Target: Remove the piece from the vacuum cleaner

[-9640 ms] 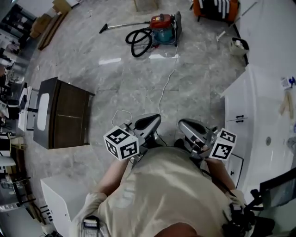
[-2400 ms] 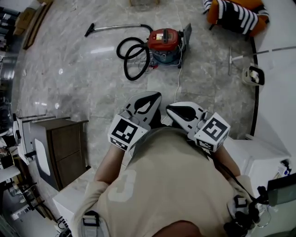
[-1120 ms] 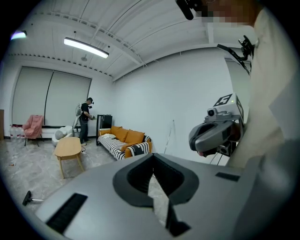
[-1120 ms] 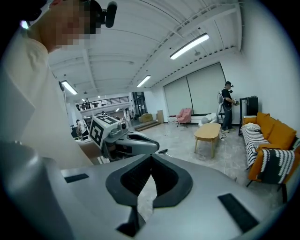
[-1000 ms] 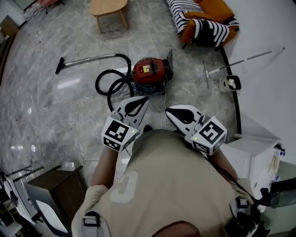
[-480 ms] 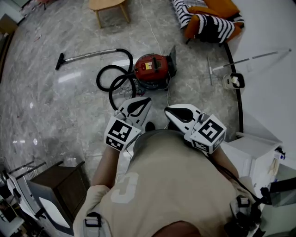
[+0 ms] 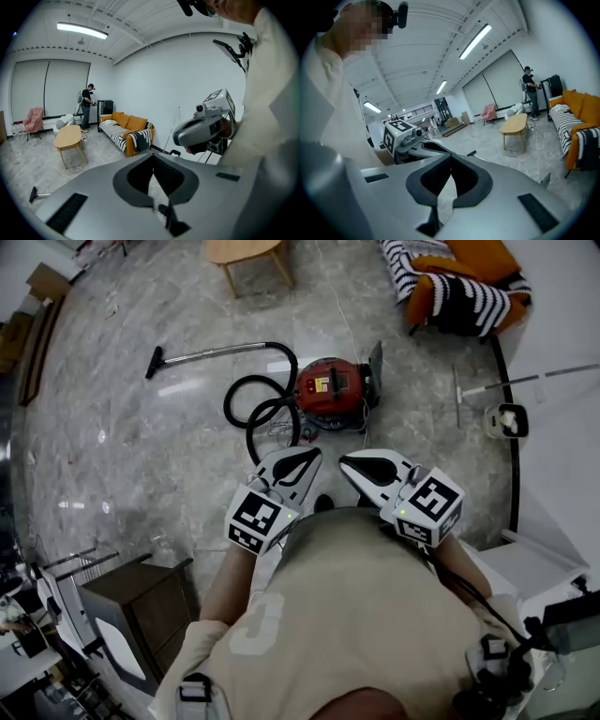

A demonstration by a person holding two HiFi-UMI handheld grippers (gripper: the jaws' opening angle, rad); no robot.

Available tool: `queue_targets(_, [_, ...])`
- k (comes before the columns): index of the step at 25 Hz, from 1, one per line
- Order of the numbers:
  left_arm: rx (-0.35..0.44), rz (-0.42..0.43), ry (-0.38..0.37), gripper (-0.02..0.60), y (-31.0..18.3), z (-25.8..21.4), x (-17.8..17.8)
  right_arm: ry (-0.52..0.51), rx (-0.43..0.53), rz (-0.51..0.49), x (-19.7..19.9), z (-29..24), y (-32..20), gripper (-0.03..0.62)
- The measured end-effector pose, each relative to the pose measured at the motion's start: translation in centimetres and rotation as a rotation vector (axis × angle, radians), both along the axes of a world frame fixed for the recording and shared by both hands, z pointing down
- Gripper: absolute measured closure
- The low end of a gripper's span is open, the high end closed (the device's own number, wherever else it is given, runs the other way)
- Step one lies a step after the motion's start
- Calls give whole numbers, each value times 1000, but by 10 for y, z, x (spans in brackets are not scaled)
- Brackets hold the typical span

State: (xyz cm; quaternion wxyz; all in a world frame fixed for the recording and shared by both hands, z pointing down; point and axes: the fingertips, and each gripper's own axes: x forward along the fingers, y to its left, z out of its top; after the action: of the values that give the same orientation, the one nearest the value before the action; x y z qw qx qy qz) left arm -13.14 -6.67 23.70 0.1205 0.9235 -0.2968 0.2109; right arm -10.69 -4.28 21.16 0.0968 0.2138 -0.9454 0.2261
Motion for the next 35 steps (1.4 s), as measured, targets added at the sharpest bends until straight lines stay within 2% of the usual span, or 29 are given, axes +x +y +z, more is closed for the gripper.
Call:
queue_targets(8, [-16,-3,-89,578,-37,10,93,-109,-101,69,109,17,-52,594])
queue_targets(14, [-23,-64,-184,578,-64,19,126,-146,-145,26,154,31,-76,594])
queue_targets(19, [-47,-114,-238,578,-77,31,131,-127,-165,-19,168,42,-90,594])
queue_targets(23, [-67,-132,-266,578,-89,47,128,-113,-187,-7,171,52,-102,594])
queue_targets(31, [-87,-159,-263,578,-129,91,106,-41,-248,48,164,76,-120,594])
queue_targets(35, [-96,-170,-252,578,-164,126,95,15,-335,66,164,100,-135,594])
